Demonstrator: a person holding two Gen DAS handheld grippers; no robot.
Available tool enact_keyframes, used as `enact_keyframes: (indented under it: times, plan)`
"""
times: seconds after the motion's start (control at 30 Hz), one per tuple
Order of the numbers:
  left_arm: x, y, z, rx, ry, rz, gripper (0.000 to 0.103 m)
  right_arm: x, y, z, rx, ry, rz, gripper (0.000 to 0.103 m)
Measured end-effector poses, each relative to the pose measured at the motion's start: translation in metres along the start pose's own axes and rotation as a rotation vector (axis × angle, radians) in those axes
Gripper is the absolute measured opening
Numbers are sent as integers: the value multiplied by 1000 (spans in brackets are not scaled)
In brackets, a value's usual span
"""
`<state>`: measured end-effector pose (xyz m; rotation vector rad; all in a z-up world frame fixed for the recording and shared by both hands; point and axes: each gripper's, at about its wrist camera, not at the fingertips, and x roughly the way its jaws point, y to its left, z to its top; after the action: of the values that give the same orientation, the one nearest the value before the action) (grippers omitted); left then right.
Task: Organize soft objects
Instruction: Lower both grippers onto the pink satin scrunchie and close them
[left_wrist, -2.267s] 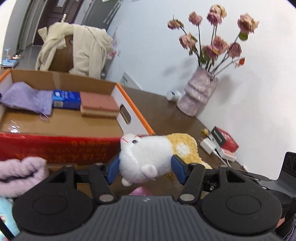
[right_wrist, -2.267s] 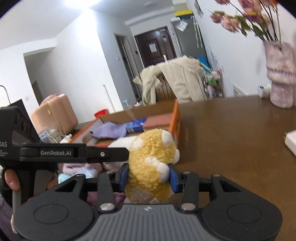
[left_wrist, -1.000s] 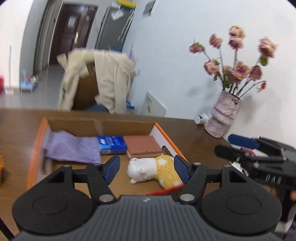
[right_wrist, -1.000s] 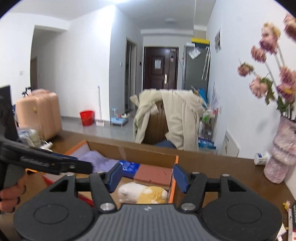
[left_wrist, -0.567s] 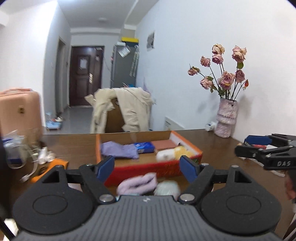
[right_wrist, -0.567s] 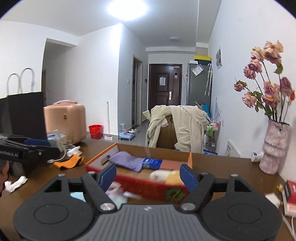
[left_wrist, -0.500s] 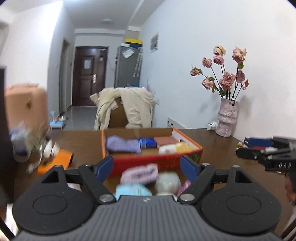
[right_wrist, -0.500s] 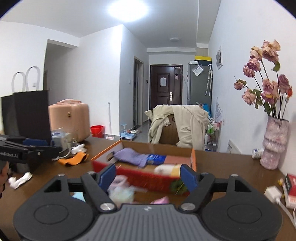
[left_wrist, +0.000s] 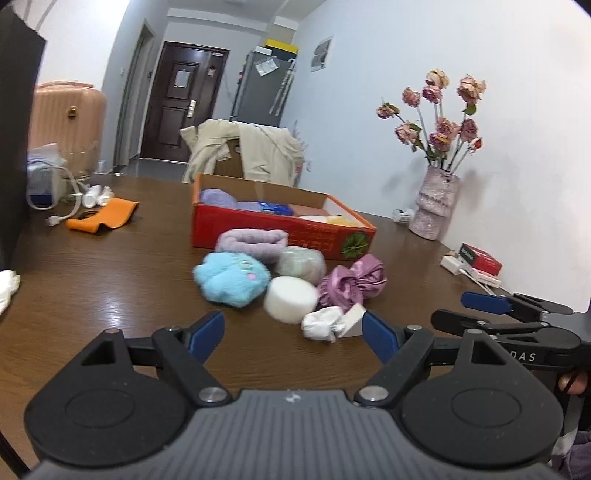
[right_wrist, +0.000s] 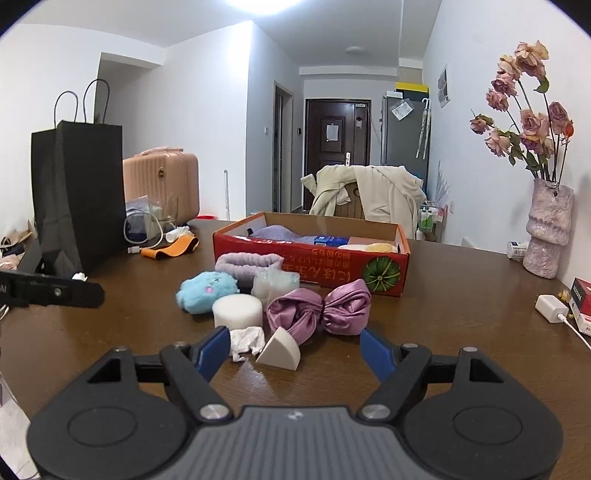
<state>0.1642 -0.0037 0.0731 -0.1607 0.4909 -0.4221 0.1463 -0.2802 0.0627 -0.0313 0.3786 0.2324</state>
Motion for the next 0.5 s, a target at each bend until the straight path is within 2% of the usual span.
enact_keyframes:
  times: [0.07,0.13,0.2,0.27,0.37,0.5]
  plan:
    - [15,-9,2,1,16,-18,81,3,-10,2,16,-3,-5,76]
    - [36,-24,7,27,32,-31,68,10,-21,3,44,9,-19,75]
    - [61,-37,16,64,36,-51,63,22,-35,5,70,27,-33,75]
    - [90,-51,25,88,58,-53,54,37,-49,11,81,41,-42,71]
    - [129,-65,31,130,75,-64,51,62,-70,25,92,52,-19,68]
    - [180,-66,27,158,168,6,45,111,-91,38,92,103,36,65]
